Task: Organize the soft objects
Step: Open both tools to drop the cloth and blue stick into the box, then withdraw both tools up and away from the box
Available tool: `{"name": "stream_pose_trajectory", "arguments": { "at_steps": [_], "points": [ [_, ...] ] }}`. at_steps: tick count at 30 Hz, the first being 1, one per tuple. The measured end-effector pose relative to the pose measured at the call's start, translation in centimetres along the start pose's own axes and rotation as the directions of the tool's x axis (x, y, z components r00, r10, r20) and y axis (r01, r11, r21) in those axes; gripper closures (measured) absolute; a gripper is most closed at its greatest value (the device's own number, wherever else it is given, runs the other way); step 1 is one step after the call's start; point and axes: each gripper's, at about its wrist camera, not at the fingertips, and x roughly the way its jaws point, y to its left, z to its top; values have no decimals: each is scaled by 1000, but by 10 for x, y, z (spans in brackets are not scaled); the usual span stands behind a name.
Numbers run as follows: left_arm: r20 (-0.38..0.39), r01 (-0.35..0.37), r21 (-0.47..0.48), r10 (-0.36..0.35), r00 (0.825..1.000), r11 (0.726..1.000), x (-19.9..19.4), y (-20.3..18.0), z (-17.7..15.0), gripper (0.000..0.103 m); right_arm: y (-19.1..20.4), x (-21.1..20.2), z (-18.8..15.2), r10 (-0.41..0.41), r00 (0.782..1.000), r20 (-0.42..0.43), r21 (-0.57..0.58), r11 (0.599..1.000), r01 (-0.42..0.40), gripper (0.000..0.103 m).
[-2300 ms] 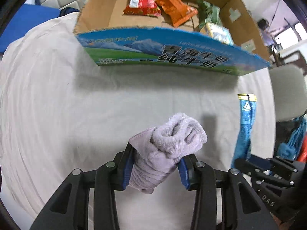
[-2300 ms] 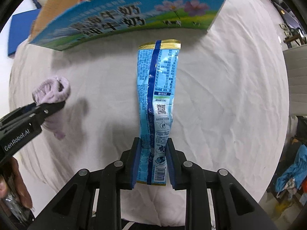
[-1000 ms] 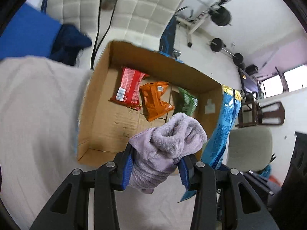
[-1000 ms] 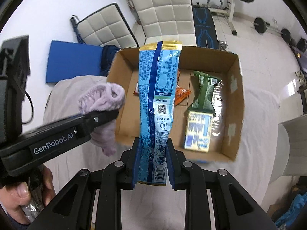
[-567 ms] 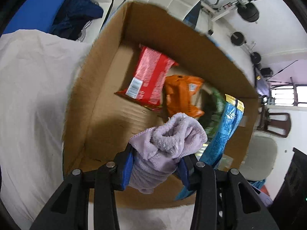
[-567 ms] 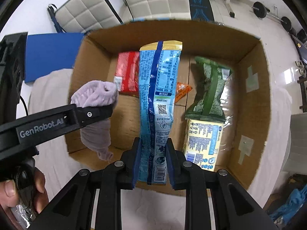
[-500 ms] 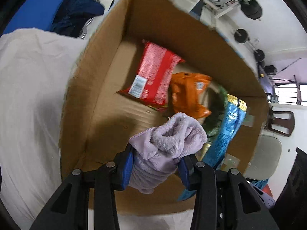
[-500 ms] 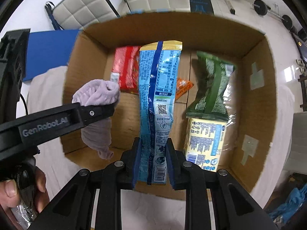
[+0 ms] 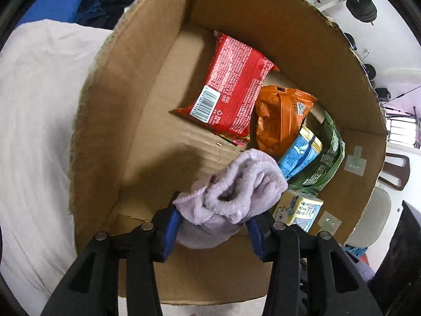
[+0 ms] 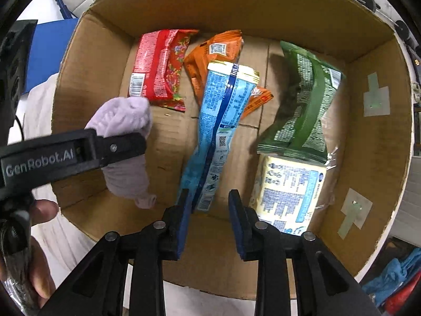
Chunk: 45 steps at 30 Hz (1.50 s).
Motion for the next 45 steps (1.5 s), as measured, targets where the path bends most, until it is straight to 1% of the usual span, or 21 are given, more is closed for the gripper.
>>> {"name": "stream_pose_trajectory", "arguments": {
  "at_steps": [2, 3, 6, 10, 13, 14, 15, 16, 18, 20, 21, 22, 23, 25, 28, 31, 34, 38, 41, 44, 45],
  "points": [
    [15, -8, 22, 8, 1000, 1000, -5, -2, -4, 59, -2, 0, -4, -2, 1000, 7, 5, 1000, 2, 60],
    [26, -19, 28, 18, 999, 999, -7, -2, 1, 59, -3, -2, -5, -6, 1000, 12, 8, 1000, 5, 60],
    [97, -87, 83, 79, 992, 993, -20, -13, -11, 59, -10, -7, -10, -21, 999, 32, 27, 999, 21, 59],
    [174, -148, 139, 123, 977, 979, -34, -23, -25, 56, -22, -9, -15, -48, 998, 52, 48, 998, 45, 59],
    [229, -196, 175, 154, 961, 965, -43, -31, -34, 40, -28, -10, -23, -73, 995, 65, 53, 996, 70, 59],
    [251, -214, 182, 166, 954, 960, -45, -32, -35, 32, -31, -9, -23, -81, 995, 66, 56, 995, 77, 59],
    [274, -239, 189, 183, 944, 952, -48, -34, -38, 28, -30, -9, -27, -88, 994, 68, 60, 995, 84, 59],
    [287, -249, 193, 188, 939, 949, -54, -29, -40, 22, -37, -9, -30, -88, 993, 73, 65, 994, 83, 59],
    [315, -273, 188, 206, 927, 943, -57, -27, -39, 17, -39, -10, -31, -95, 992, 77, 77, 993, 90, 55],
    [322, -277, 180, 209, 923, 944, -55, -25, -35, 7, -42, -10, -35, -96, 991, 93, 91, 992, 88, 34],
    [324, -274, 173, 207, 923, 946, -55, -24, -35, 2, -45, -11, -36, -97, 990, 101, 102, 991, 87, 29],
    [329, -274, 167, 209, 921, 947, -57, -21, -34, 2, -43, -12, -35, -99, 990, 103, 108, 990, 88, 19],
    [336, -276, 162, 210, 918, 947, -59, -19, -35, 2, -43, -14, -36, -99, 989, 107, 113, 990, 87, 16],
    [354, -278, 154, 210, 911, 948, -60, -18, -36, 2, -44, -17, -37, -110, 987, 116, 128, 987, 95, 15],
    [375, -287, 152, 213, 902, 946, -62, -16, -40, 2, -48, -25, -41, -123, 984, 132, 148, 984, 103, 0],
    [397, -294, 154, 214, 892, 943, -66, -15, -46, 1, -52, -31, -45, -128, 981, 149, 167, 981, 103, 0],
    [432, -303, 156, 210, 877, 940, -75, -17, -56, 1, -52, -42, -51, -137, 975, 177, 172, 979, 106, 0],
    [458, -291, 170, 186, 869, 942, -91, -21, -71, 1, -46, -67, -64, -150, 962, 227, 160, 980, 115, 0],
    [487, -285, 189, 162, 858, 940, -108, -27, -88, 1, -40, -85, -79, -146, 952, 268, 149, 983, 109, 0],
    [525, -278, 204, 135, 840, 939, -128, -33, -114, 1, -33, -105, -100, -135, 942, 308, 140, 985, 95, 0],
    [543, -282, 213, 127, 830, 936, -137, -37, -127, 1, -31, -115, -110, -135, 935, 327, 138, 986, 94, 0]
  ]
}}
